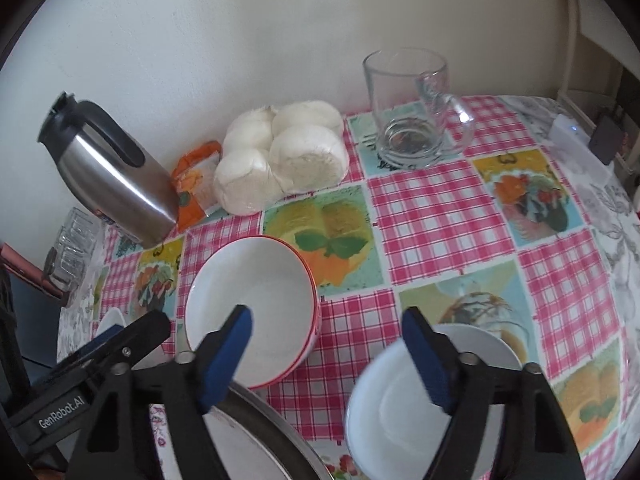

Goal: Organize plates and bowls
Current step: 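Move both tools toward the red-rimmed white bowl, then close both tools on the rim of the red-rimmed bowl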

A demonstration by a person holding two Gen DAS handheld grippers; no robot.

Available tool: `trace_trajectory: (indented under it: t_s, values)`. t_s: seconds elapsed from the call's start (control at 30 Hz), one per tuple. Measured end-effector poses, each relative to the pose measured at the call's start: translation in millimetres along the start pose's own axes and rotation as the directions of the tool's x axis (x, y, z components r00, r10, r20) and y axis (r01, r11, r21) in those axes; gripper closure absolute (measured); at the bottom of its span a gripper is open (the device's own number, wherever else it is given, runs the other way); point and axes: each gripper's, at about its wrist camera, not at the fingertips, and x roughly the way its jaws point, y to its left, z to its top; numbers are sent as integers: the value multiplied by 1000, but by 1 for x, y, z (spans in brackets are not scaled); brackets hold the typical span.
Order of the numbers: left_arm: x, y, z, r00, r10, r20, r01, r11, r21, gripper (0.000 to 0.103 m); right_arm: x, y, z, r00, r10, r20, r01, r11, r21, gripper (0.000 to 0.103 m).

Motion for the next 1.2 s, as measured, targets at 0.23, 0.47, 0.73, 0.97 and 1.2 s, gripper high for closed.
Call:
trace_trajectory:
  t_s: [0.23,0.47,0.73,0.97,1.2]
  values:
    - [32,1,10,997,29,-74,-29,1000,7,37,31,-2,6,997,-9,-78,11,1000,23,64]
    - [52,-9,14,990,71,-125,-65,996,57,70,54,3,7,992,-15,-124,15,1000,-3,89]
    - [74,-25,12,981,93,-172,-77,992,101,92,73,12,6,986,-44,-161,37,998,-46,91]
    - [78,-29,11,982,70,-176,-50,992,116,95,77,12,6,986,-36,-163,30,999,-41,93]
    - [82,-50,8,983,33,-178,-5,988,154,96,72,-2,12,987,-66,-145,62,998,-31,95]
